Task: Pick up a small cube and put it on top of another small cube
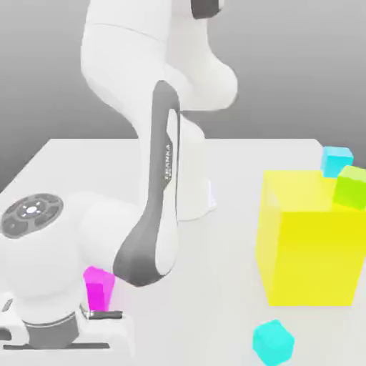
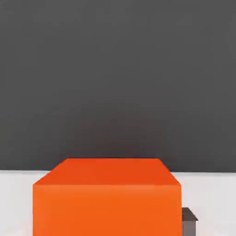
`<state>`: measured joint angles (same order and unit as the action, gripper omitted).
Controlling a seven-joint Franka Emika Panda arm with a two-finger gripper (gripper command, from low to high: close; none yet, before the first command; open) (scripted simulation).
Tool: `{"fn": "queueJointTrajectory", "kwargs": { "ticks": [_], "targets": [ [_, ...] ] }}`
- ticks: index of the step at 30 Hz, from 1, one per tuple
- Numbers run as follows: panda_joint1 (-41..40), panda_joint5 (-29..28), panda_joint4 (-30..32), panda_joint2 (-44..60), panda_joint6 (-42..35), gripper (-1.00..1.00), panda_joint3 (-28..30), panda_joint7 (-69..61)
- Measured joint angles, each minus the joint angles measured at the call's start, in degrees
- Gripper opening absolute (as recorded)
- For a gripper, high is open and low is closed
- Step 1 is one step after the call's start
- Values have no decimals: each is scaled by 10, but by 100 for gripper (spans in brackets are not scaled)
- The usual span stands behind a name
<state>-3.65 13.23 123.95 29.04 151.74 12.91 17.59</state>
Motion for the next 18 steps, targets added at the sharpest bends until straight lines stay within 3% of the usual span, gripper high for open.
{"fn": "queueJointTrajectory", "kwargs": {
  "ticks": [2,10,14,15,18],
  "targets": [
    [11,-17,11,-39,-28,-100,8,8],
    [124,-97,116,-156,-34,-100,-87,-59],
    [181,-136,147,-139,19,-100,-139,-89],
    [187,-141,148,-123,37,100,-142,-91],
    [187,-141,148,-123,37,100,-142,-91]
  ]
}}
